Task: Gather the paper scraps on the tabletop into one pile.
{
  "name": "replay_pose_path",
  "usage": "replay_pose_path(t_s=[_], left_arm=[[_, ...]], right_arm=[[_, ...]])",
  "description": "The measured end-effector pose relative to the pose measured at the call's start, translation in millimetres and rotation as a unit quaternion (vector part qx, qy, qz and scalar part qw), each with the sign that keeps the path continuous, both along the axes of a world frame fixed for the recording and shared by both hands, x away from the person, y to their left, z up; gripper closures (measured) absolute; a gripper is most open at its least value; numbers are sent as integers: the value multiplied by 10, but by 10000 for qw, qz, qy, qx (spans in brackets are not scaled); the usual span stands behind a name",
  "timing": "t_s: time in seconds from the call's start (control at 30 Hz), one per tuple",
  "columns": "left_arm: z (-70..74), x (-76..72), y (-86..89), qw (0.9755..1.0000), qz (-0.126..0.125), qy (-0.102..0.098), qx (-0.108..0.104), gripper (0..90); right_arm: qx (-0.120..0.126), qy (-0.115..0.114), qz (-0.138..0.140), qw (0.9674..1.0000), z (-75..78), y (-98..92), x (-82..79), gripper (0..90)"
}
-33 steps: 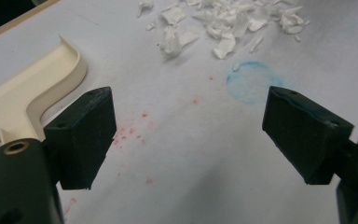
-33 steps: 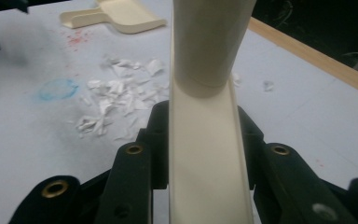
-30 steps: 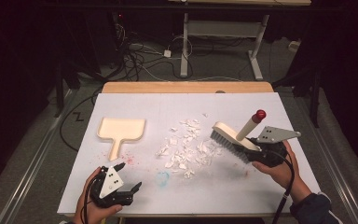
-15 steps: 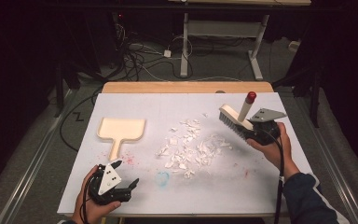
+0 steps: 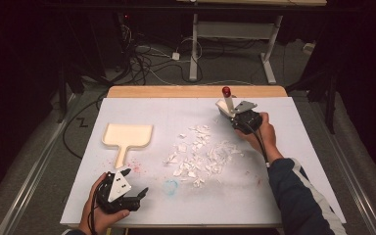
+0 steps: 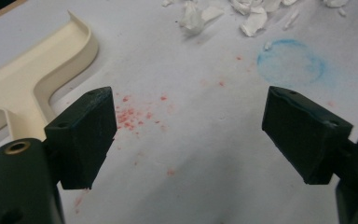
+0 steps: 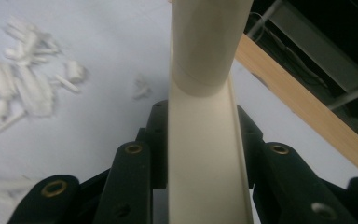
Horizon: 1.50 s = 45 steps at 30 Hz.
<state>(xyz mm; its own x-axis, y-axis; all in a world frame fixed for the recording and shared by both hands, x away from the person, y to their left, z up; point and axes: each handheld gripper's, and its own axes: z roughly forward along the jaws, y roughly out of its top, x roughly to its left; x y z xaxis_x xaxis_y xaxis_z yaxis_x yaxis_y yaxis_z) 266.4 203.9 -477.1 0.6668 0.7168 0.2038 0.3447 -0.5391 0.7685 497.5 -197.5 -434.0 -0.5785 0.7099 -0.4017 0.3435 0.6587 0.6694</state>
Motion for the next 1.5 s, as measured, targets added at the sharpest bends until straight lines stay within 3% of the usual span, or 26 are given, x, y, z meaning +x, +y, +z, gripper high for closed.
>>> replay_pose_path(t_s=[0.13, 0.2, 0.37, 0.4, 0.47, 0.57, 0.63, 0.7, 0.87, 0.97, 1.07, 1.17, 1.33, 1.4, 1.5], left_arm=[[2, -14, -5, 10000, -45, -6, 8, 170], [6, -17, -13, 10000, -71, -16, 25, 169], [11, -35, -34, 9999, -123, 41, 67, 170], [4, -37, -41, 9998, -133, 46, 154, 170], [-7, -48, -54, 9995, -149, 41, 285, 170], [-3, -62, -58, 9993, -199, 29, 304, 170], [4, -64, -52, 9995, -189, 28, 258, 170], [8, -66, -51, 9995, -192, 28, 256, 170], [11, -79, -69, 9993, -245, 28, 290, 170], [15, -87, -82, 9993, -238, 21, 296, 170], [17, -91, -90, 9991, -242, -1, 354, 170], [25, -88, -76, 9993, -193, -7, 320, 169], [29, -96, -68, 9993, -198, 5, 316, 170], [29, -96, -70, 9993, -203, 11, 327, 170], [33, -104, -81, 9991, -232, -1, 348, 170]], right_arm=[[-104, -116, 248, 9996, -70, 190, 6, 684], [5, -23, 402, 9992, -85, 263, -7, 683], [-6, 60, 873, 9962, -104, 411, -73, 682], [74, 137, 1049, 9944, -103, 429, -89, 682], [-86, 145, 1311, 9912, -94, 476, -137, 681], [10, 296, 1776, 9837, -74, 487, -226, 680], [-54, 392, 2057, 9778, -71, 503, -309, 679], [-166, 369, 2247, 9736, -69, 507, -402, 678], [-29, 499, 2713, 9612, -29, 418, -656, 679], [-33, 408, 2841, 9579, 6, 363, -798, 683], [-118, 201, 2861, 9579, 63, 328, -908, 684], [-57, 32, 2753, 9613, 163, 281, -989, 683], [456, -164, 2350, 9708, 367, 97, -1141, 683], [485, -194, 2131, 9756, 446, 18, -1209, 683], [635, -198, 1862, 9803, 529, -126, -1295, 683]])
